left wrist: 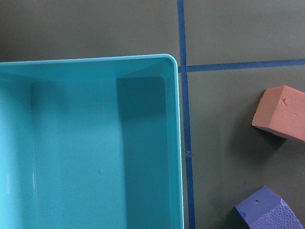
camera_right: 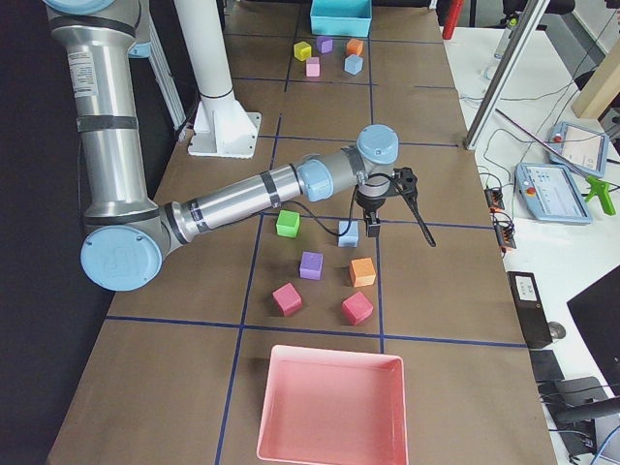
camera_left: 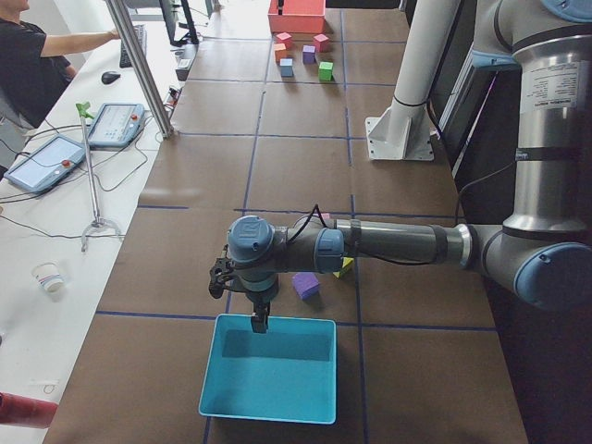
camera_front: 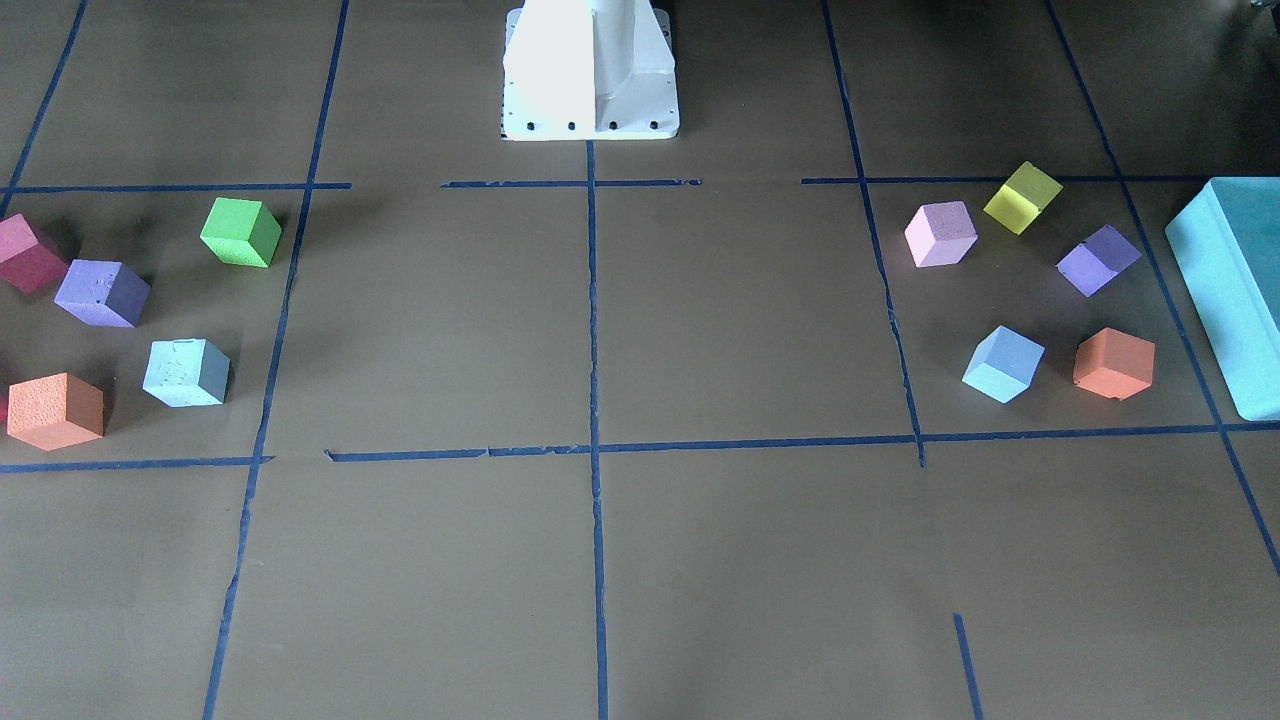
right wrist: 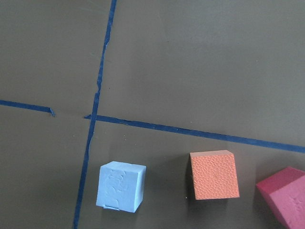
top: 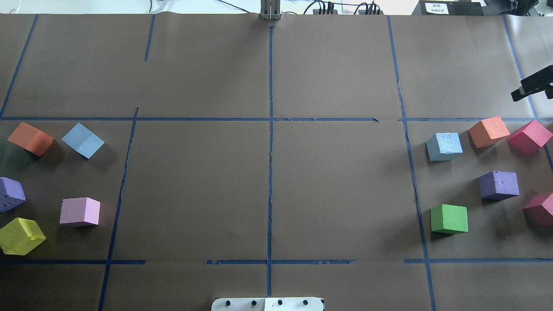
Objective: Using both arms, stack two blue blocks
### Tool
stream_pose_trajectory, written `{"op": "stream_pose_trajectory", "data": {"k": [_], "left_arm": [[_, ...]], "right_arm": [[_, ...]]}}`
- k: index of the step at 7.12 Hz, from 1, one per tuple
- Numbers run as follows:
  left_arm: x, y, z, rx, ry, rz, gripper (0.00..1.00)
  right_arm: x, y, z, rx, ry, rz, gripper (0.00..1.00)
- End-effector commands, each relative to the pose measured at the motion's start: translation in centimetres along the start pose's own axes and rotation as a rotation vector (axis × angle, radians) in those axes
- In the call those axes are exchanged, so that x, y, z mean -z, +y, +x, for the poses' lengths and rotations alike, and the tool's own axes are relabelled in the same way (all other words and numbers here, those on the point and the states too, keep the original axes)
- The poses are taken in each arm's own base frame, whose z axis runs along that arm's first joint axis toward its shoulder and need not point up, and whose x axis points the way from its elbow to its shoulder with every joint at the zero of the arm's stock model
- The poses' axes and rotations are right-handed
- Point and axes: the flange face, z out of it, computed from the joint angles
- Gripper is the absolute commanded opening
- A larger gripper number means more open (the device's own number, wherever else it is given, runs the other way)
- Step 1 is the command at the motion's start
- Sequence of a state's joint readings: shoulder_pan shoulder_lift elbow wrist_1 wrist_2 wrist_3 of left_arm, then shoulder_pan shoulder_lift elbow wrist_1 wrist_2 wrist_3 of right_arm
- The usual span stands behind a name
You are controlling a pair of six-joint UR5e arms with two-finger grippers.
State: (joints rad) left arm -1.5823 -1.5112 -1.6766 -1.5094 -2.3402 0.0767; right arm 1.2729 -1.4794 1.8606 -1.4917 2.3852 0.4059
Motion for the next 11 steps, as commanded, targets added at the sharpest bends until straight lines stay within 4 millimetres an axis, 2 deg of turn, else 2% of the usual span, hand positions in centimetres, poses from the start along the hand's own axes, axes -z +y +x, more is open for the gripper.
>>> {"op": "stream_pose_trajectory", "data": {"k": [1, 3, 6, 7, 9, 11], "left_arm": [[-0.1, 0.0, 0.0, 0.001, 0.001, -0.002, 1.00], [0.0, 0.0, 0.0, 0.000, 0.001, -0.001, 1.00], [0.0, 0.0, 0.1, -0.001, 0.001, 0.000, 1.00], [0.0, 0.0, 0.1, -0.001, 0.001, 0.000, 1.00], [0.1, 0.0, 0.1, -0.001, 0.000, 0.003, 1.00], [0.1, 0.0, 0.0, 0.000, 0.001, 0.002, 1.00]], "right_arm": [[-6.1, 1.0, -4.5, -0.015, 0.038, 0.005, 1.00], [-8.8, 1.5, -5.2, -0.046, 0.053, -0.037, 1.00], [-14.0, 2.8, -7.3, -0.011, 0.136, -0.073, 1.00], [-15.3, 2.9, -7.0, -0.013, 0.149, -0.091, 1.00], [-17.1, 3.5, -6.7, -0.010, 0.166, -0.120, 1.00], [-18.2, 3.4, -7.8, 0.005, 0.163, -0.134, 1.00]]}}
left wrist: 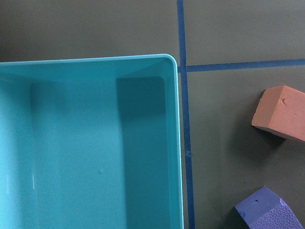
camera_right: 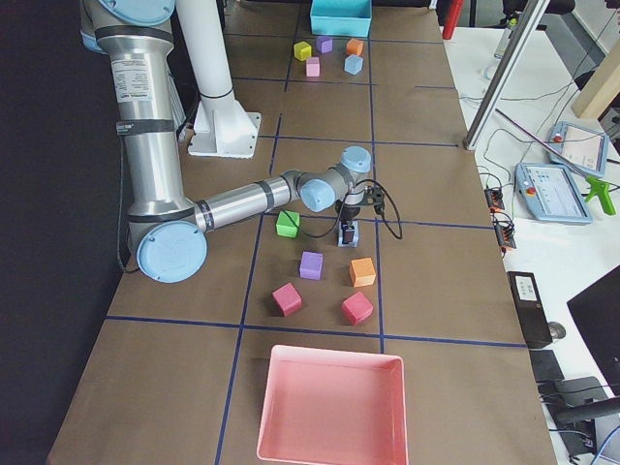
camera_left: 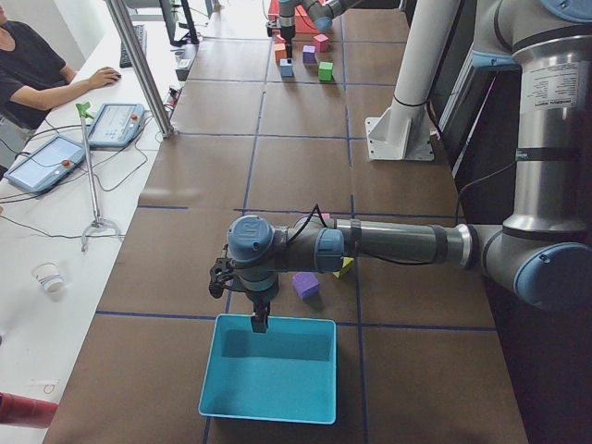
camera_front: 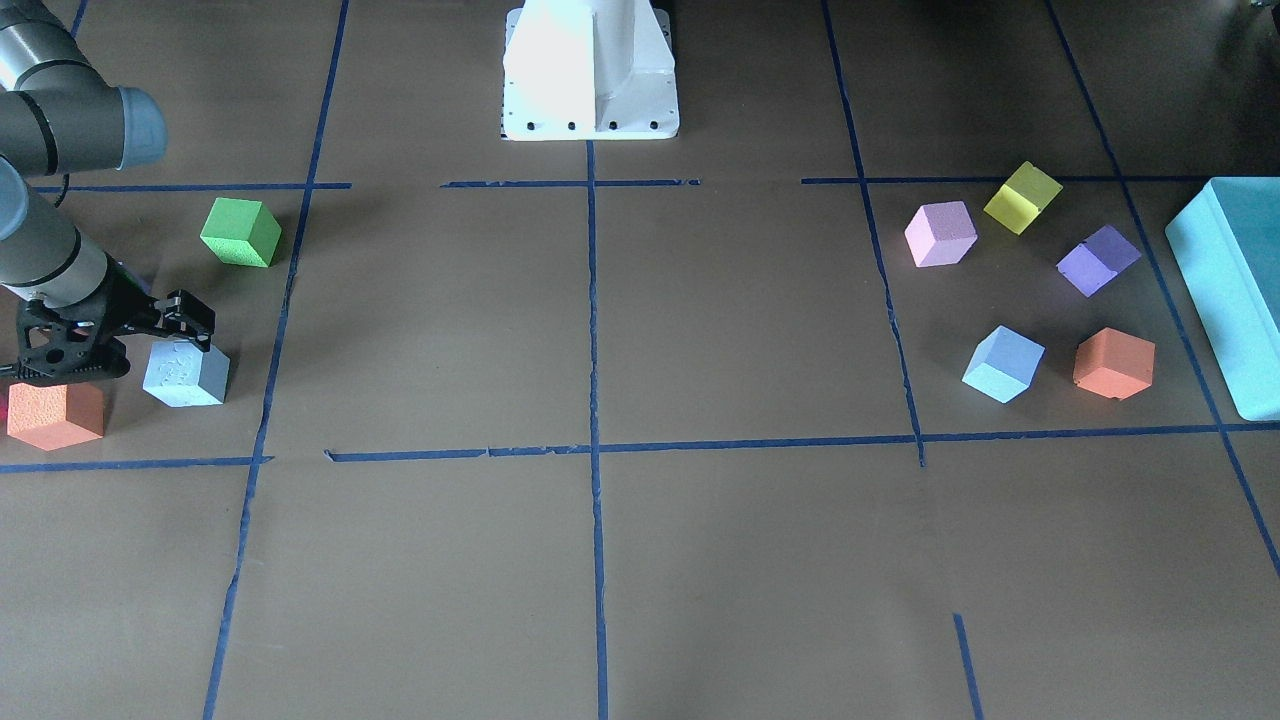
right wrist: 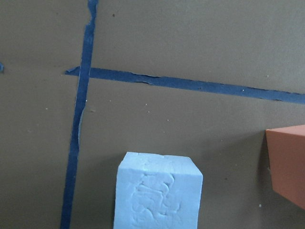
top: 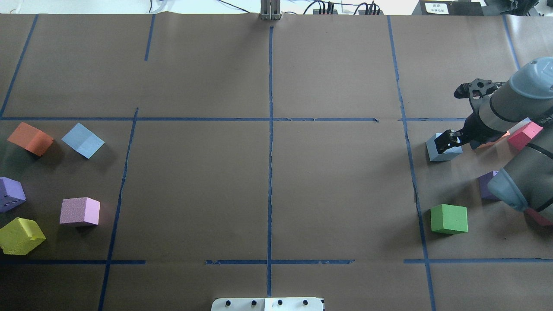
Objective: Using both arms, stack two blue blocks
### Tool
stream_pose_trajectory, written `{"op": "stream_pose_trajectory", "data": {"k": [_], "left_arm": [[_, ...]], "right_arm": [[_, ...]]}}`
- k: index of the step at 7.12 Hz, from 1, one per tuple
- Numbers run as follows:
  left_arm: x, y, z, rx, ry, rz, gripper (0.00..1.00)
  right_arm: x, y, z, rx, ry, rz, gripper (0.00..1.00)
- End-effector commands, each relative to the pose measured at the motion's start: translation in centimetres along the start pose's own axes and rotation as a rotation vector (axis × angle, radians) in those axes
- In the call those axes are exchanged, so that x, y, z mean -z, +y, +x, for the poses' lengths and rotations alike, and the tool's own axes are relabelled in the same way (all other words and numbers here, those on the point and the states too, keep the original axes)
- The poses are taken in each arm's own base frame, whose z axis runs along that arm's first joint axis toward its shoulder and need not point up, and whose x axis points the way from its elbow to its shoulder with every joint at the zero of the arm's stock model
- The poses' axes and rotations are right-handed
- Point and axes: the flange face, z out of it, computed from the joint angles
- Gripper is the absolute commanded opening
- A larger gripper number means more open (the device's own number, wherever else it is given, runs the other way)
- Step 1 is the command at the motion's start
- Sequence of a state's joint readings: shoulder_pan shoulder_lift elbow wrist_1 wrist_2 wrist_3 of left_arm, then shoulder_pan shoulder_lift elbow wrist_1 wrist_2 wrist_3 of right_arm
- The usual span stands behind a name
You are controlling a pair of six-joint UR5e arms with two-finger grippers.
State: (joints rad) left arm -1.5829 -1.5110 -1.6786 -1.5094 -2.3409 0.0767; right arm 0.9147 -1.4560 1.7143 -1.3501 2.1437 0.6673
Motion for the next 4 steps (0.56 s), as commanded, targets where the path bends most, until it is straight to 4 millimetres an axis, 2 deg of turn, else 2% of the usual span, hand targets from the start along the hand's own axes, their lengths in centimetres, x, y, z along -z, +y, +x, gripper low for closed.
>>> {"op": "stream_pose_trajectory", "data": {"k": [1, 2, 4], "left_arm": [[-0.1, 0.0, 0.0, -0.001, 0.000, -0.001, 1.00], [0.0, 0.0, 0.0, -0.001, 0.000, 0.001, 1.00], [0.2, 0.0, 0.1, -0.003, 0.000, 0.003, 1.00]], "right_arm": [[-1.2, -1.2, -1.6, 0.014, 0.001, -0.011, 1.00], [-2.1, -2.2, -1.8, 0.009, 0.007, -0.022, 1.00], [-2.4, -2.2, -1.4, 0.008, 0.012, -0.027, 1.00]]}}
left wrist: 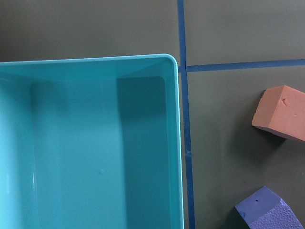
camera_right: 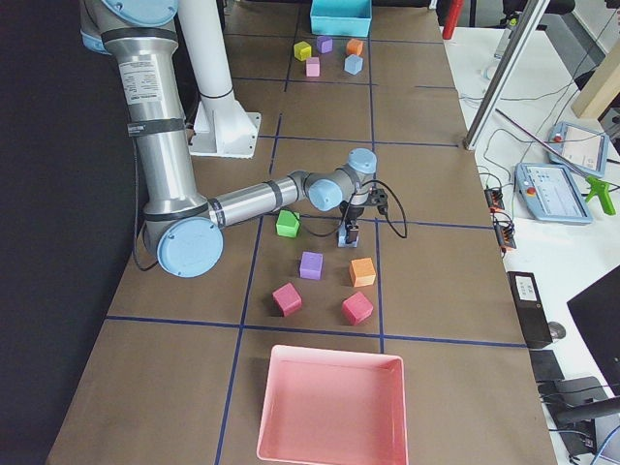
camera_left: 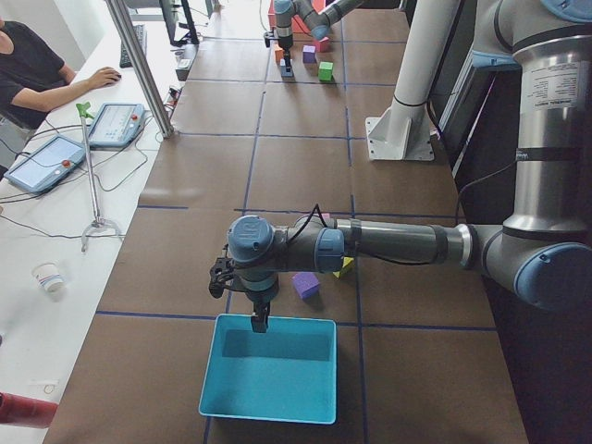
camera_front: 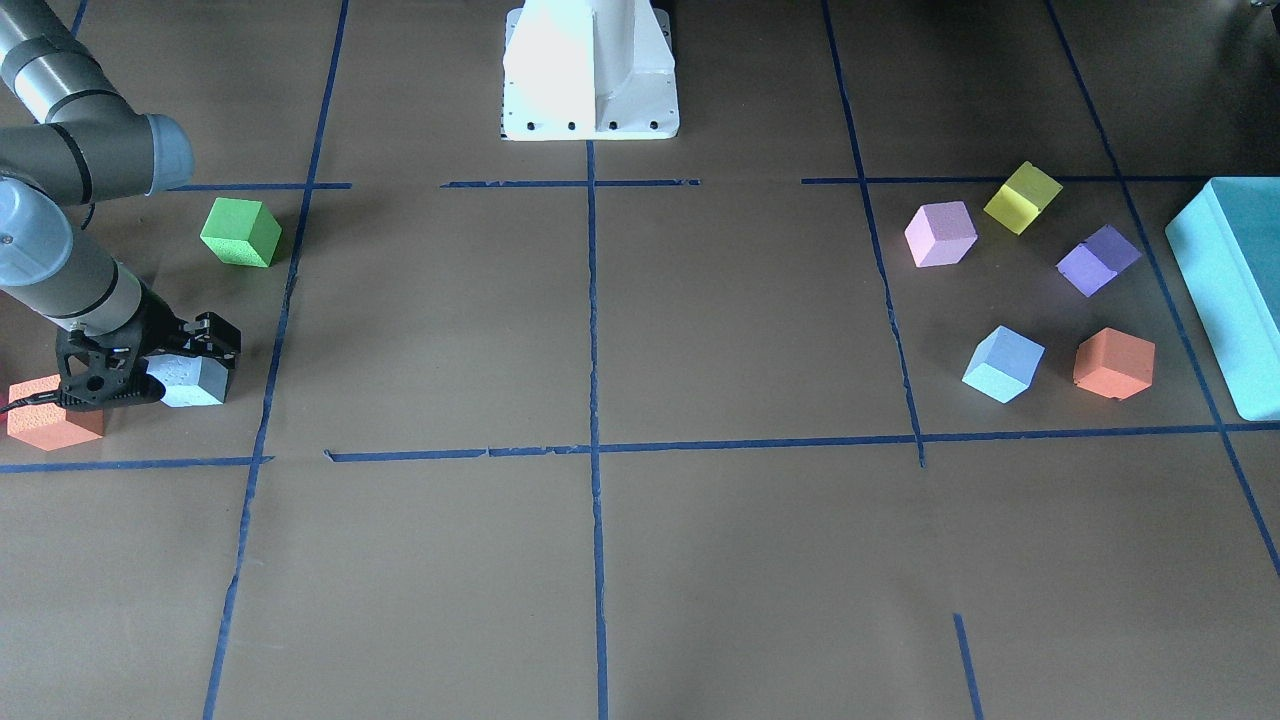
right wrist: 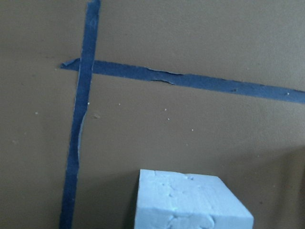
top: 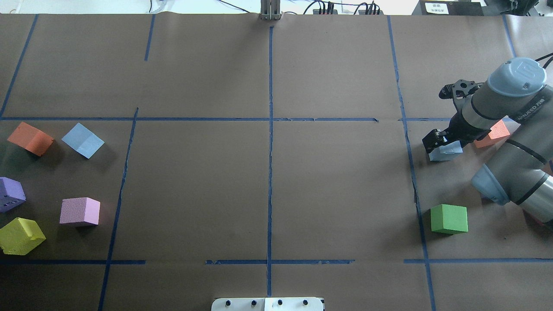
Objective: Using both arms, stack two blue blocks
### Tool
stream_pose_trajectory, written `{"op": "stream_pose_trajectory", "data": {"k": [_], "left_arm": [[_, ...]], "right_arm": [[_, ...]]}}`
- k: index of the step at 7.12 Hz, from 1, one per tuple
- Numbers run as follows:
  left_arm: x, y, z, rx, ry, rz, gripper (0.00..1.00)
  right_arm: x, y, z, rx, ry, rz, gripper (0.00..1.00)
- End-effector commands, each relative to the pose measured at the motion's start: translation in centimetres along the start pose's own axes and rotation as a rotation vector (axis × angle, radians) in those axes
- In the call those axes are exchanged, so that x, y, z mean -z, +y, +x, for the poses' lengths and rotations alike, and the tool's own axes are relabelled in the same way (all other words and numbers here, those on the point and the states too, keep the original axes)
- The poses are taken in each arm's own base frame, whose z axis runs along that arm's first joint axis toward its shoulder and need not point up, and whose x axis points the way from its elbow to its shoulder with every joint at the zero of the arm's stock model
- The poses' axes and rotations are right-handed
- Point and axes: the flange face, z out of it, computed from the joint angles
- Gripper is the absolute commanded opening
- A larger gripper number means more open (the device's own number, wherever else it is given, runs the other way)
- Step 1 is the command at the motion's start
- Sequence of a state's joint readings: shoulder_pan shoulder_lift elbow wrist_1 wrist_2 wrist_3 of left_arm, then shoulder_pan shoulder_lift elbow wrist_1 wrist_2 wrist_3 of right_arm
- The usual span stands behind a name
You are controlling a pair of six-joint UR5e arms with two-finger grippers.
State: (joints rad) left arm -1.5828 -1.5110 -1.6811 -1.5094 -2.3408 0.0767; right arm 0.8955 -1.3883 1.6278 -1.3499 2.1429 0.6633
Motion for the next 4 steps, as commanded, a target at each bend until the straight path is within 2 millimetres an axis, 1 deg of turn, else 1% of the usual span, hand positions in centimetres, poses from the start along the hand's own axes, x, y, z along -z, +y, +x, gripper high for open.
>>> {"op": "stream_pose_trajectory", "data": {"k": [1, 2, 3, 4], "left_arm": [[0.02, 0.07, 0.00, 0.002, 0.000, 0.000, 1.00], [0.12, -0.02, 0.10, 0.000, 0.000, 0.002, 1.00], [0.23, -0.04, 0.22, -0.001, 0.001, 0.005, 1.00], [0.19, 0.12, 0.66, 0.001, 0.048, 0.007, 1.00]], "right_arm": [[-0.21, -0.12, 0.24, -0.007, 0.003, -0.003, 1.00], [-0.21, 0.08, 0.44, -0.010, 0.006, -0.002, 0.90], [-0.12, 0.07, 0.83, -0.011, 0.021, 0.009, 0.64], [-0.11, 0.05, 0.81, -0.009, 0.028, 0.016, 0.37]]}}
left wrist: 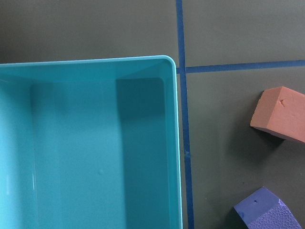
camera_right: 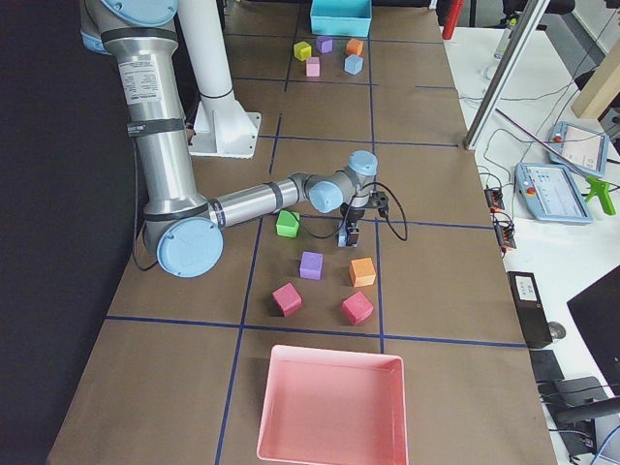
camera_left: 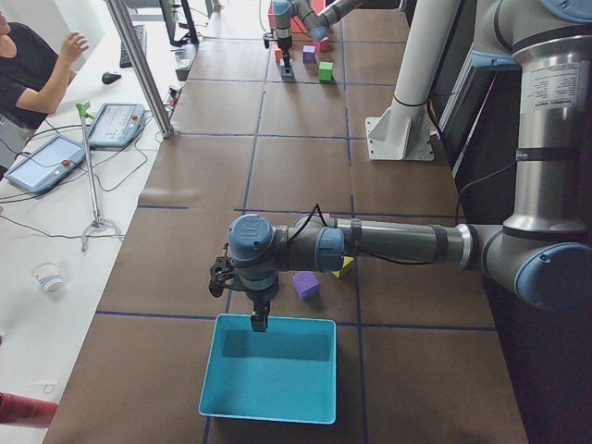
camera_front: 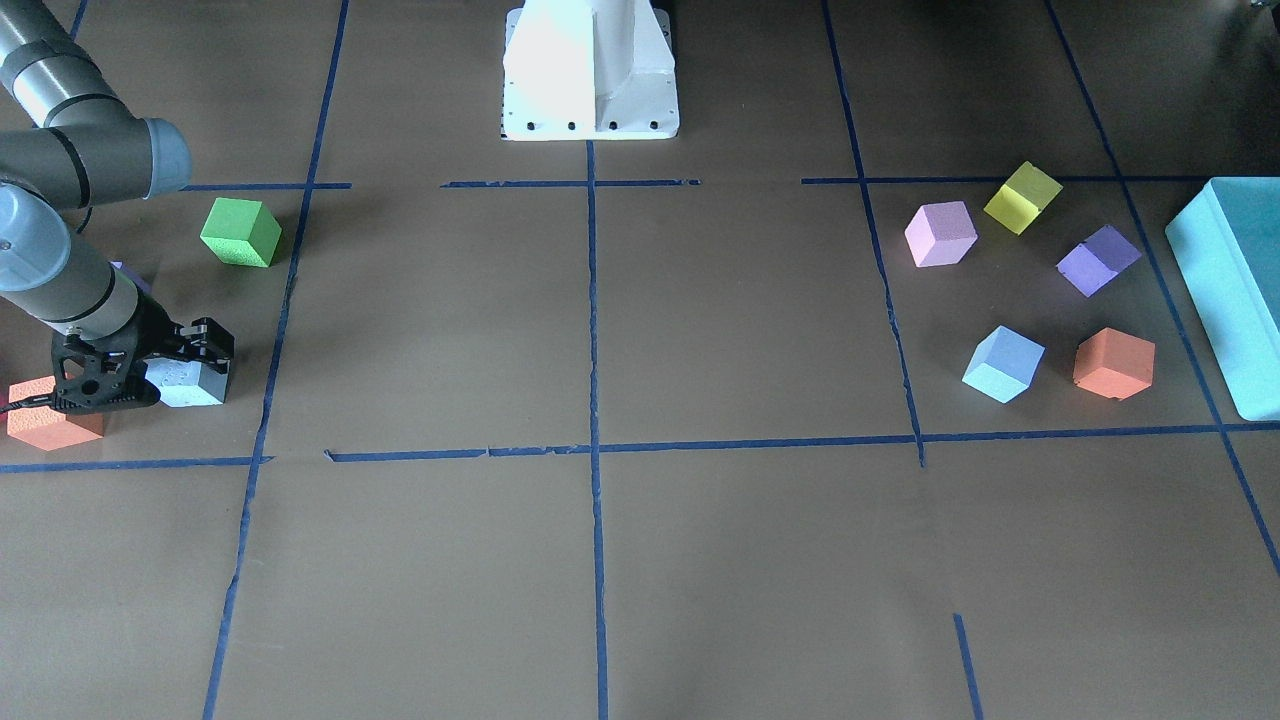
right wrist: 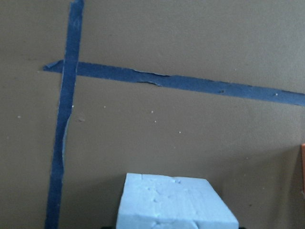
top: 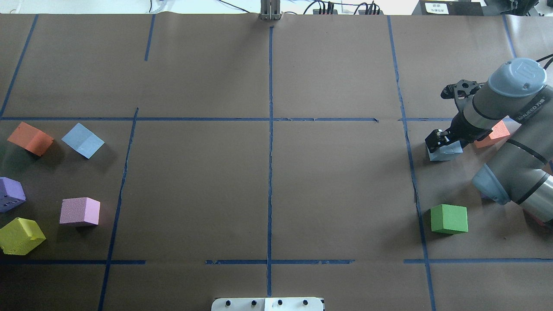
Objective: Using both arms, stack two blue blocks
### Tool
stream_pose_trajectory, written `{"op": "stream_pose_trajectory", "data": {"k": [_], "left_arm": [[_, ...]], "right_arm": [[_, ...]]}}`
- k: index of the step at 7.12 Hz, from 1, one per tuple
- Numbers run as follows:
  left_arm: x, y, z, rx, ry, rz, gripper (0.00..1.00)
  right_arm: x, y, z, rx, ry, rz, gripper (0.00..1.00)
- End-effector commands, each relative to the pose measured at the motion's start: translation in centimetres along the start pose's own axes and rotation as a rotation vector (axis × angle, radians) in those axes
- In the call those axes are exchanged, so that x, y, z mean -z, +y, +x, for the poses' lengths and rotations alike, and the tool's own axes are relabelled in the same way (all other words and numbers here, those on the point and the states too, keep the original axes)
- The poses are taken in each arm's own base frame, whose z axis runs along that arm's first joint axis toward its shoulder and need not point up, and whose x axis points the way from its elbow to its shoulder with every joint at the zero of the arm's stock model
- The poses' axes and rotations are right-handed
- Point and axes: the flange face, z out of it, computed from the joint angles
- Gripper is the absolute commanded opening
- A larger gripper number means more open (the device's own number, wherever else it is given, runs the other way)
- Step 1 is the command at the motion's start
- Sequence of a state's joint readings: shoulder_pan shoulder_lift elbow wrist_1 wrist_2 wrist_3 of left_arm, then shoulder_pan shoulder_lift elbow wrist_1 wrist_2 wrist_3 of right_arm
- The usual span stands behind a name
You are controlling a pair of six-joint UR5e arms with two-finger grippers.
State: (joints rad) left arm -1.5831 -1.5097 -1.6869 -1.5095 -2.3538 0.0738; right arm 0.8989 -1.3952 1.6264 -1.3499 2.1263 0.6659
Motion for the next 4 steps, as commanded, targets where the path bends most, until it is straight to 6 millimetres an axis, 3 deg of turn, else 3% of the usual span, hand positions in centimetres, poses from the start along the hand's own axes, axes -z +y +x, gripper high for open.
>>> {"op": "stream_pose_trajectory", "data": {"k": [1, 2, 3, 4], "left_arm": [[0.1, 0.2, 0.6, 0.003, 0.060, 0.006, 1.00], [0.1, 0.2, 0.6, 0.002, 0.060, 0.007, 1.00], [0.1, 0.2, 0.6, 0.001, 0.060, 0.007, 1.00], [0.2, 0.2, 0.7, 0.002, 0.060, 0.008, 1.00]], "right_arm": [[0.5, -0.1, 0.1, 0.000, 0.003, 0.011, 0.18], [2.5, -0.4, 0.0, -0.001, -0.014, 0.040, 0.04], [5.2, -0.6, -0.5, -0.004, -0.037, 0.067, 0.03], [7.9, -0.8, -2.5, -0.014, -0.033, 0.059, 0.03]]}}
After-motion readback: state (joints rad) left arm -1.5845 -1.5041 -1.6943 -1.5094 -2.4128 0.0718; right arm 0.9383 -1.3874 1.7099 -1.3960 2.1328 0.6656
